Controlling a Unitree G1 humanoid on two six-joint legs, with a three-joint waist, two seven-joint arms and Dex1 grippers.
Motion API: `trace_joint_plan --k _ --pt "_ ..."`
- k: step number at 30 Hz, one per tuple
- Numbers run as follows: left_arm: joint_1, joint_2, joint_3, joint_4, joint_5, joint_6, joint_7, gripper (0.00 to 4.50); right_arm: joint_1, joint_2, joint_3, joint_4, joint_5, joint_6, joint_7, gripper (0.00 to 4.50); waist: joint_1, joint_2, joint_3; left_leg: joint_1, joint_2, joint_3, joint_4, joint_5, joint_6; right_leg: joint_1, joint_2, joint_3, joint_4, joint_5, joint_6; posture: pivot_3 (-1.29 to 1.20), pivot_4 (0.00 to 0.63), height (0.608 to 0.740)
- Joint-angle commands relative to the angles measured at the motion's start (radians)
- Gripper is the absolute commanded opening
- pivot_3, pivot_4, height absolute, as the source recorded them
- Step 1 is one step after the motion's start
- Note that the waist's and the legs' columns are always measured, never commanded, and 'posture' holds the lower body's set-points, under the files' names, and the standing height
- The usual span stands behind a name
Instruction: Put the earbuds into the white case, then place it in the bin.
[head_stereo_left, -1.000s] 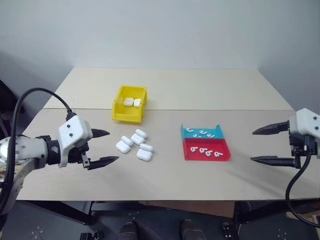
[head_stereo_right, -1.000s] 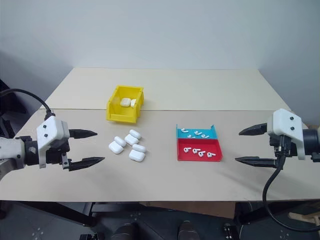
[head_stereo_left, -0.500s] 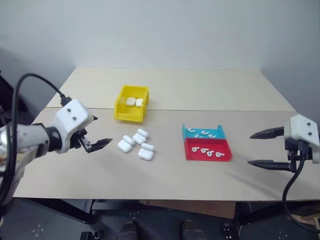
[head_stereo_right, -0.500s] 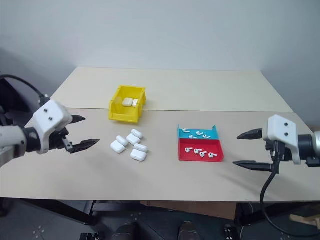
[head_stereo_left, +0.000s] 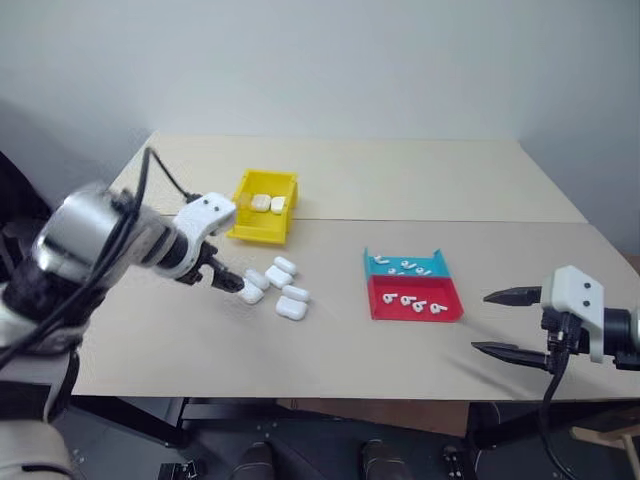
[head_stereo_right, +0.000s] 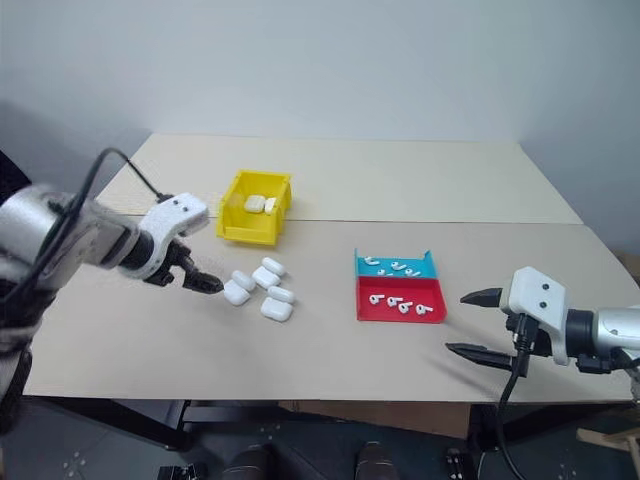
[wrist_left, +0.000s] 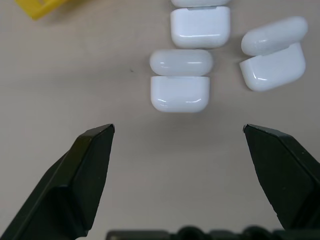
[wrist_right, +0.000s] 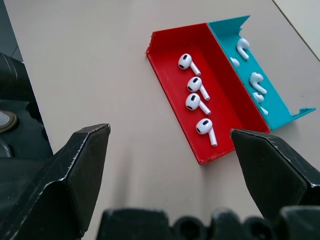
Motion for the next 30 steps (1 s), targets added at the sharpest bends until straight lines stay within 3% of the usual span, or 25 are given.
trace_joint_plan --k 1,6,17,30 --pt "-0.136 0.004 -0.147 0.072 0.017 0.001 -0.071 4.50 -0.002 -0.006 -0.018 -0.027 0.010 0.012 -0.010 4.46 -0.001 0.000 0.000 0.000 0.000 0.000 0.000 0.000 0.000 0.000 0.000 0.000 0.000 0.000 0.000 0.00 0.150 0.740" --pt "-0.244 -0.035 -0.284 0.185 0.024 -0.003 -0.147 4.50 -0.036 -0.037 -0.009 0.005 0.019 0.027 0.025 4.46 -0.004 0.000 0.000 -0.001 0.000 0.000 -0.001 0.000 0.000 -0.001 0.000 0.000 -0.001 0.000 0.000 0.00 0.150 0.740" --pt "-0.235 -0.102 -0.467 0.264 0.137 -0.170 -0.248 4.50 -0.085 -0.067 0.004 0.017 0.048 0.086 0.068 4.46 0.002 0.000 0.000 -0.003 0.000 0.000 -0.001 0.004 0.006 -0.003 0.000 0.000 -0.001 0.000 0.000 0.00 0.150 0.740" --pt "-0.248 -0.228 -0.560 0.514 0.336 -0.344 -0.441 4.50 -0.024 -0.068 -0.046 -0.023 0.054 0.131 0.060 4.46 0.006 0.000 0.000 -0.006 0.000 0.000 -0.001 0.004 0.007 -0.004 0.000 0.000 -0.001 0.000 0.000 0.00 0.150 0.740"
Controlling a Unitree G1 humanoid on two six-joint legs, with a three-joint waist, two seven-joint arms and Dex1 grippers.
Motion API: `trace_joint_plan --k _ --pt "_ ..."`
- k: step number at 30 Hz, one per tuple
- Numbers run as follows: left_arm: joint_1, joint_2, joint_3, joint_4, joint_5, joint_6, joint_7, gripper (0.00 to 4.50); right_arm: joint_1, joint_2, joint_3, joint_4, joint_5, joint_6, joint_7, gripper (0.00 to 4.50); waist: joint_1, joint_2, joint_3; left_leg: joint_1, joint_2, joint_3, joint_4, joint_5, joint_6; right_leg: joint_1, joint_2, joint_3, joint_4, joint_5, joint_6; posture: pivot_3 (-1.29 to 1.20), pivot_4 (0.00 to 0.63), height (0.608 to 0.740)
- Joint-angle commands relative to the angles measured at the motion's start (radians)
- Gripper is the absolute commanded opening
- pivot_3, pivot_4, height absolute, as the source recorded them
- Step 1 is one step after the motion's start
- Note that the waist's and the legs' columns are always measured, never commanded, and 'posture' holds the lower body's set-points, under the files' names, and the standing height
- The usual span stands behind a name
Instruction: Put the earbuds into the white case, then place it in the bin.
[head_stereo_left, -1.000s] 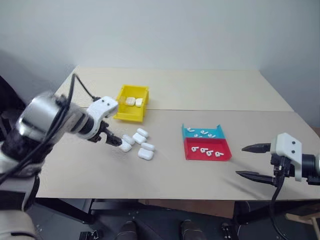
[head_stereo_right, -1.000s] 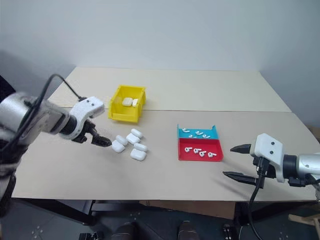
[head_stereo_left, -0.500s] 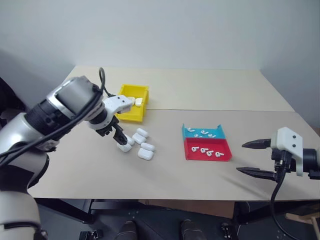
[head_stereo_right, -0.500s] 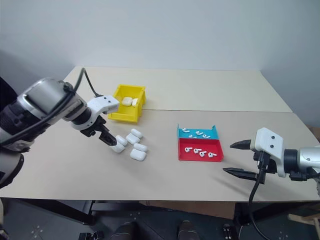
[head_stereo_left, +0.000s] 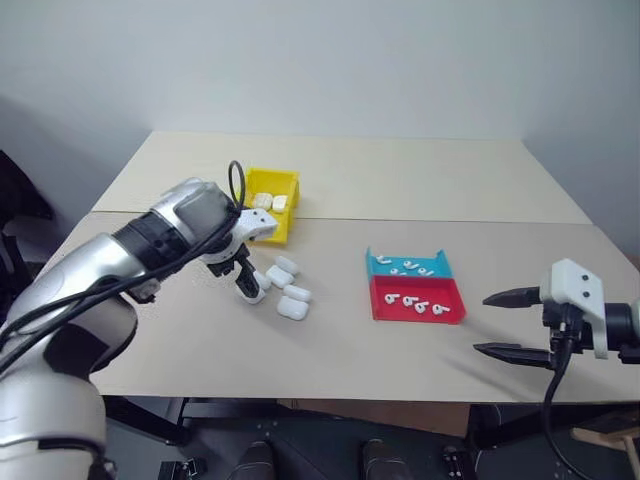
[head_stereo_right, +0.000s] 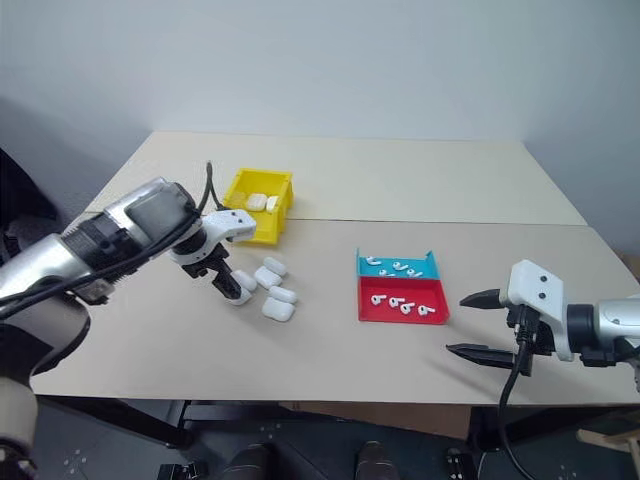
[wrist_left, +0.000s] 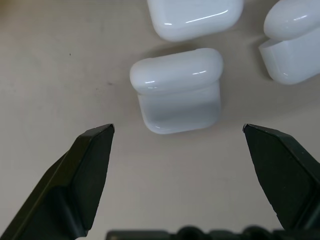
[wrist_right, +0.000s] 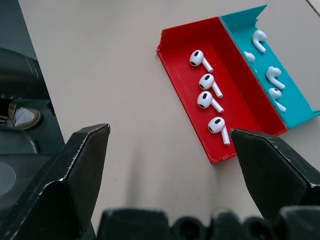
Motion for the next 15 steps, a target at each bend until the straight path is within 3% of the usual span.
trace_joint_plan --k 1,15 --pt "-0.029 -0.012 -0.014 0.053 0.065 -0.027 -0.065 4.50 0.009 -0.010 -0.049 -0.029 0.021 0.019 -0.006 4.46 -0.001 0.000 0.000 0.000 0.000 0.000 0.000 0.000 0.000 0.000 0.000 0.000 0.000 0.000 0.000 0.00 0.150 0.740" --pt "0.002 -0.149 0.030 0.241 0.202 -0.067 -0.096 4.50 0.017 -0.006 -0.046 -0.045 0.015 0.036 -0.036 4.46 0.014 0.000 0.000 -0.001 0.000 -0.001 0.001 0.000 0.000 0.000 0.000 0.000 0.000 0.000 0.001 0.00 0.150 0.740"
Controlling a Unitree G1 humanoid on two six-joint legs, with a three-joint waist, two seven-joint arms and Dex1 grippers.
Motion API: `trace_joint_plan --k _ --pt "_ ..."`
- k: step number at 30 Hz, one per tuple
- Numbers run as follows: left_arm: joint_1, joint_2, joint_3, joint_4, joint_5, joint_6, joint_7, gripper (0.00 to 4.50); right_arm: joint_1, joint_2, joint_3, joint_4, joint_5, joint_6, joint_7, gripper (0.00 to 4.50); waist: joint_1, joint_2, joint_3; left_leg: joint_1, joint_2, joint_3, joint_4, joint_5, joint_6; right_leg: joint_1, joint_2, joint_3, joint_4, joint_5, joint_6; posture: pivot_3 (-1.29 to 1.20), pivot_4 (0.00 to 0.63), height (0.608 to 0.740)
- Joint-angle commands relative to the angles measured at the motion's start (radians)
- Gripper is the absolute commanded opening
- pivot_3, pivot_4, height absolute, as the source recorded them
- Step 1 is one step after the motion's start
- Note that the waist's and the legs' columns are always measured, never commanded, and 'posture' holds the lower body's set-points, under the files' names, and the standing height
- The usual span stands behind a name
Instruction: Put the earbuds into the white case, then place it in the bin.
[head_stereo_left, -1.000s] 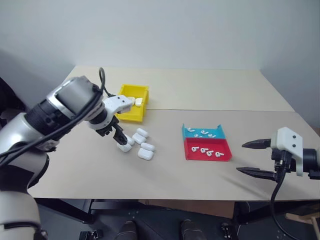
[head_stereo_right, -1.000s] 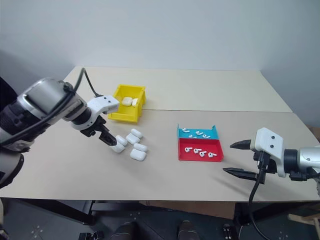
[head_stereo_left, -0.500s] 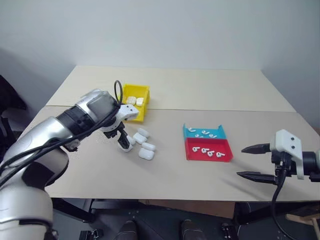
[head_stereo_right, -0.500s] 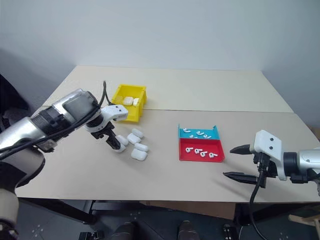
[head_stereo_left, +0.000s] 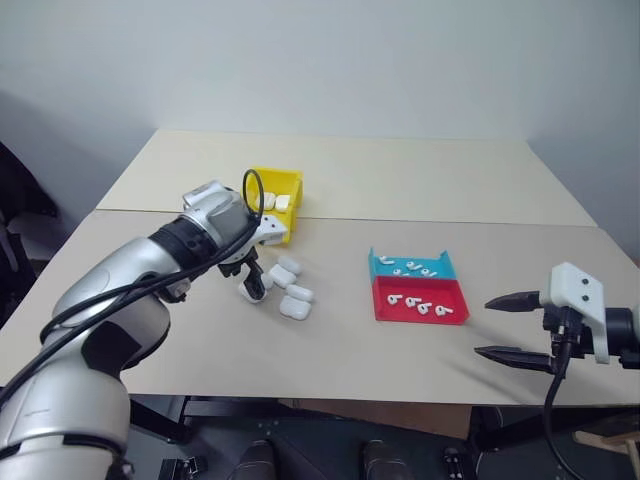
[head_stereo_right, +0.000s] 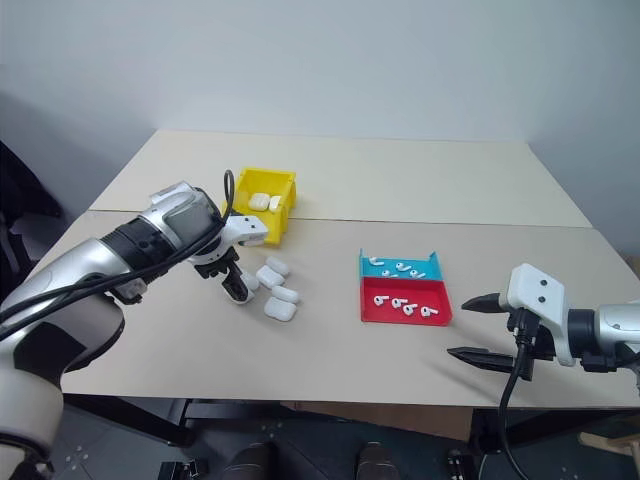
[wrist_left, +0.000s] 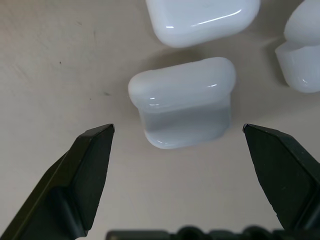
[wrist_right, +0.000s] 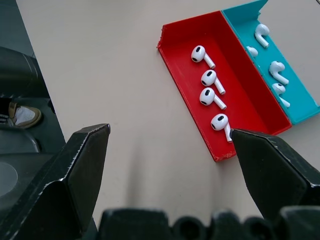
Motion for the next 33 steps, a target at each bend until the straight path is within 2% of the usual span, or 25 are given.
trace_joint_plan --k 1,9,13,23,31,33 --pt "-0.001 -0.015 0.025 0.052 0.037 0.005 -0.023 4.50 0.000 -0.006 -0.040 -0.022 0.012 0.008 -0.011 4.46 0.002 0.000 0.000 0.000 0.000 0.000 0.000 0.000 0.000 0.000 0.000 0.000 0.000 0.000 0.000 0.00 0.150 0.740" --pt "0.017 -0.045 0.040 0.101 0.085 -0.015 -0.032 4.50 -0.003 -0.006 -0.031 -0.015 0.005 0.001 -0.025 4.46 0.003 0.000 0.000 0.000 0.000 0.000 0.000 0.000 0.000 0.000 0.000 0.000 0.000 0.000 0.000 0.00 0.150 0.740" --pt "0.012 -0.094 0.067 0.187 0.106 -0.017 -0.032 4.50 -0.001 -0.004 -0.022 -0.014 -0.007 -0.005 -0.037 4.46 0.006 0.000 0.000 0.000 -0.001 -0.001 0.001 0.000 0.000 0.000 0.000 0.000 0.000 0.000 0.000 0.00 0.150 0.740" --pt "0.010 -0.156 0.120 0.248 0.147 -0.001 -0.021 4.50 0.010 -0.004 -0.028 -0.018 -0.009 -0.007 -0.041 4.46 0.005 0.000 0.000 -0.001 -0.001 -0.001 0.001 0.000 0.000 0.000 0.000 0.000 0.000 0.000 0.001 0.00 0.150 0.740" --pt "0.030 -0.143 0.105 0.209 0.182 -0.006 -0.050 4.50 0.015 -0.002 -0.028 -0.016 -0.012 -0.014 -0.041 4.46 0.005 0.000 0.000 0.000 -0.001 -0.002 0.001 0.000 0.000 0.000 0.000 0.000 0.001 0.000 0.001 0.00 0.150 0.740" --pt "0.033 -0.141 0.102 0.200 0.187 -0.003 -0.054 4.10 0.014 0.000 -0.025 -0.015 -0.013 -0.016 -0.042 4.50 0.004 0.000 0.000 0.000 -0.001 -0.002 0.001 0.000 0.000 0.000 0.000 0.000 0.001 0.000 0.001 0.00 0.150 0.740"
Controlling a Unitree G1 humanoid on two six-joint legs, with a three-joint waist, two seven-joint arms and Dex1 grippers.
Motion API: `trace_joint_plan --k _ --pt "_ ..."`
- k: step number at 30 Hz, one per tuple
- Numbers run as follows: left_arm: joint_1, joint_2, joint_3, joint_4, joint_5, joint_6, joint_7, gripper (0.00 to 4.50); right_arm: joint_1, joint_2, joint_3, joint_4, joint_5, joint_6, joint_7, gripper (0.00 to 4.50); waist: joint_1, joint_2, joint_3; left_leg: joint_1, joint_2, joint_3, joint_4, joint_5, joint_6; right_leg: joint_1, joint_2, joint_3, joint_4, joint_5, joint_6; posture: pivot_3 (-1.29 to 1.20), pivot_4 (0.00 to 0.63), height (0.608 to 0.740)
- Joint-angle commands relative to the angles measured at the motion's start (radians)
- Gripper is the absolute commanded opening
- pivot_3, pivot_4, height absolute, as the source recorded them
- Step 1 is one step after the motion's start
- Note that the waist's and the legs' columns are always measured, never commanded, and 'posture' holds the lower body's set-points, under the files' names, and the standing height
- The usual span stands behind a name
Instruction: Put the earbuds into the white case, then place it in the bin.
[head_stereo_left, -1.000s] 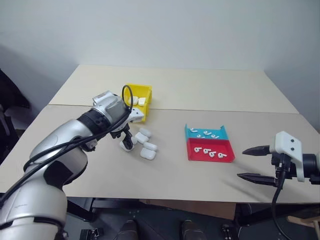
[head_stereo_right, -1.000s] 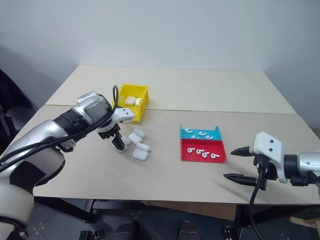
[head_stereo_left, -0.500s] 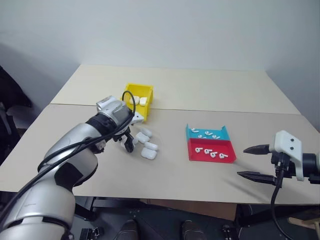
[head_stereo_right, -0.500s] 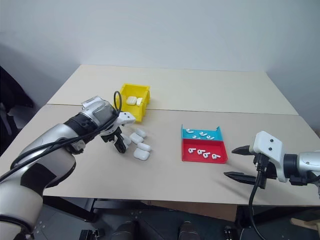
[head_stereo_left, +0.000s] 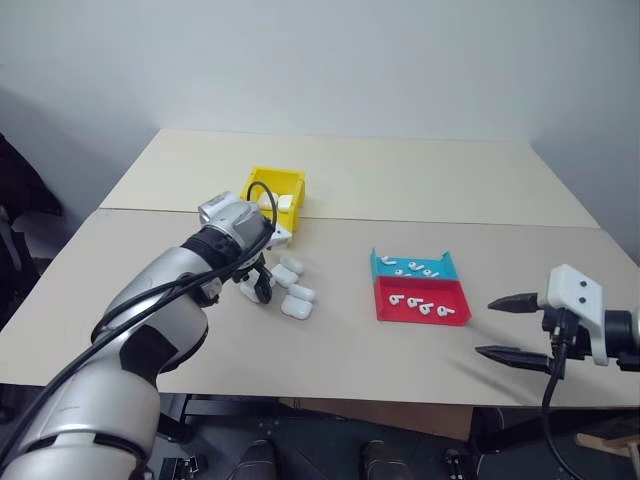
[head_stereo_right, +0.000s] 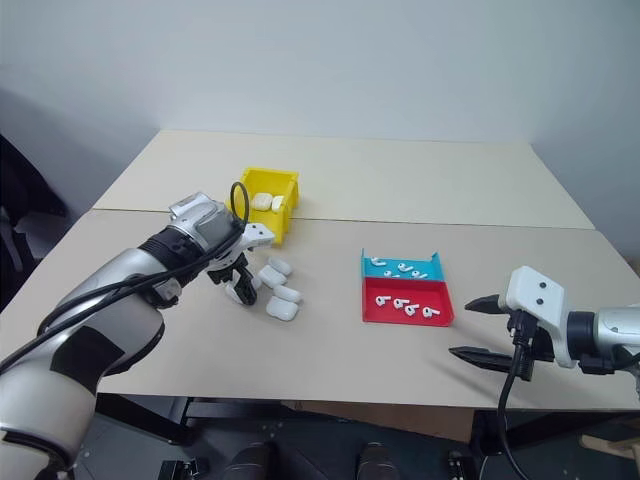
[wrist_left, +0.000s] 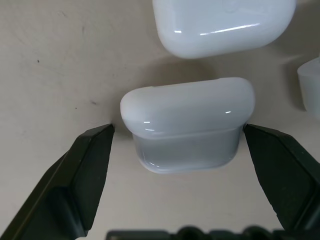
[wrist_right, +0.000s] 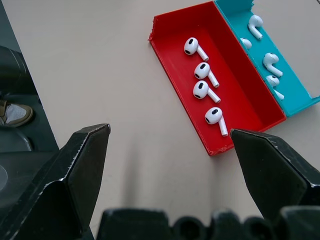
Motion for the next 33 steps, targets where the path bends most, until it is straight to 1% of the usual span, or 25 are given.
trace_joint_plan --k 1,2,4,5,8,10,12,14,17,18,22,24,25,26,27,28,31,33 --pt "0.000 0.009 0.002 -0.010 0.027 0.019 -0.020 3.87 -0.009 0.000 -0.025 -0.014 0.005 -0.015 -0.003 4.50 0.000 0.000 0.000 0.000 0.000 0.000 0.000 0.000 0.000 0.000 0.000 0.000 0.000 0.000 0.000 0.00 0.150 0.740" --pt "0.001 0.011 0.001 -0.016 0.029 0.018 -0.023 3.64 -0.012 0.000 -0.023 -0.013 0.004 -0.015 -0.003 4.50 0.000 0.000 0.000 0.000 0.000 0.000 0.000 0.000 0.000 0.000 0.000 0.000 0.000 0.000 0.000 0.00 0.150 0.740" --pt "0.001 0.012 0.004 -0.018 0.032 0.023 -0.022 3.01 -0.016 0.000 -0.020 -0.009 0.001 -0.018 -0.004 4.50 0.000 0.000 0.000 0.000 0.000 0.000 0.000 0.000 0.000 0.000 0.000 0.000 0.000 0.000 0.000 0.00 0.150 0.740" --pt "0.001 0.015 0.004 -0.023 0.033 0.022 -0.025 2.82 -0.018 0.000 -0.018 -0.008 0.001 -0.019 -0.004 4.50 0.000 0.000 0.000 0.000 0.000 0.000 0.000 0.000 0.000 0.000 0.000 0.000 0.000 0.000 0.000 0.00 0.150 0.740" --pt "0.003 0.033 0.015 -0.058 0.033 0.018 -0.029 2.82 -0.025 0.000 -0.012 -0.004 -0.001 -0.021 -0.006 4.50 0.000 0.000 0.000 0.000 0.000 0.000 0.000 0.000 0.000 0.000 0.000 0.000 0.000 0.000 0.000 0.00 0.150 0.740" --pt "0.004 0.061 0.029 -0.119 0.022 0.018 -0.041 2.82 -0.031 0.000 -0.009 -0.003 -0.001 -0.022 -0.006 4.50 -0.003 0.000 0.000 0.000 0.000 0.000 0.000 0.000 0.000 0.000 0.000 0.000 0.000 0.000 0.000 0.00 0.150 0.740" --pt "0.011 0.098 0.079 -0.213 0.016 0.017 -0.012 2.82 -0.036 -0.002 -0.012 -0.004 0.000 -0.021 -0.005 4.50 -0.004 0.000 0.000 0.000 0.000 0.000 0.000 0.000 0.000 0.000 0.000 0.000 0.000 0.000 0.000 0.00 0.150 0.740" --pt "0.002 0.134 0.108 -0.286 -0.002 0.026 -0.028 2.82 -0.039 -0.006 -0.018 -0.004 -0.001 -0.024 -0.001 4.50 -0.003 0.000 0.000 0.000 0.000 0.000 0.000 0.000 0.000 0.000 0.000 0.000 0.000 0.000 0.000 0.00 0.150 0.740" --pt "0.016 0.219 0.159 -0.452 -0.009 0.012 -0.023 2.82 -0.048 -0.025 -0.036 -0.002 0.006 -0.018 0.017 4.50 -0.003 0.000 0.000 0.000 0.000 0.000 0.000 0.000 0.000 0.000 0.000 0.000 0.000 0.000 0.000 0.00 0.150 0.740" --pt "0.039 0.264 0.183 -0.540 -0.010 0.000 -0.017 2.82 -0.061 -0.034 -0.041 -0.001 0.010 -0.011 0.019 4.50 -0.004 0.000 0.000 0.000 0.000 0.000 0.000 0.000 0.000 0.000 0.000 0.000 0.000 0.000 0.000 0.00 0.150 0.740" --pt "0.175 0.359 0.348 -0.809 -0.037 -0.035 0.064 2.82 -0.124 -0.050 -0.038 0.008 0.015 -0.031 0.030 4.50 -0.013 0.001 0.000 0.001 0.000 0.000 -0.001 0.000 0.000 0.000 0.000 0.000 0.002 0.000 0.000 0.00 0.150 0.740" --pt "0.271 0.358 0.506 -0.919 -0.109 -0.040 0.089 2.82 -0.153 -0.063 -0.008 -0.001 -0.030 -0.129 0.052 4.50 -0.013 0.001 0.000 0.002 0.000 0.000 0.000 0.000 0.000 0.000 0.000 0.000 0.003 0.000 0.000 0.00 0.150 0.740" --pt "0.329 0.330 0.611 -0.963 -0.150 -0.038 0.118 2.82 -0.176 -0.074 0.013 0.003 -0.042 -0.162 0.071 4.50 -0.013 0.001 0.000 0.003 0.000 0.000 0.000 0.000 0.000 0.001 0.000 0.000 0.004 0.000 0.000 0.00 0.150 0.740" --pt "0.365 0.306 0.676 -0.990 -0.176 -0.034 0.142 2.82 -0.192 -0.081 0.028 0.013 -0.049 -0.185 0.088 4.50 -0.014 0.001 0.000 0.003 0.001 0.000 0.000 0.000 0.000 0.001 0.000 0.000 0.004 0.000 0.000 0.00 0.150 0.740" --pt "0.431 0.266 0.769 -1.030 -0.215 -0.081 0.171 2.82 -0.229 -0.105 0.067 0.031 -0.055 -0.176 0.109 4.50 -0.015 0.001 0.000 0.004 0.000 0.000 0.001 0.000 0.000 0.001 0.000 0.000 0.005 0.000 0.000 0.00 0.150 0.740" --pt "0.477 0.239 0.831 -1.058 -0.245 -0.118 0.190 2.82 -0.256 -0.120 0.096 0.045 -0.061 -0.170 0.123 4.50 -0.016 0.001 0.000 0.004 0.001 0.000 0.004 0.000 0.000 0.002 0.000 0.000 0.005 0.000 0.000 0.00 0.150 0.740" --pt "0.643 0.128 0.990 -1.129 -0.344 -0.351 0.224 2.82 -0.377 -0.166 0.215 0.098 -0.088 -0.137 0.174 4.50 -0.023 0.002 0.000 0.005 0.001 0.000 0.007 0.000 0.000 0.005 0.000 -0.001 0.005 0.000 0.000 0.00 0.150 0.740" --pt "0.792 0.048 1.053 -1.166 -0.423 -0.553 0.179 2.82 -0.513 -0.172 0.340 0.144 -0.138 -0.139 0.242 4.50 -0.030 0.002 0.000 0.007 0.001 0.000 0.007 0.000 0.000 0.009 0.000 0.000 0.003 0.000 0.000 0.00 0.150 0.740"
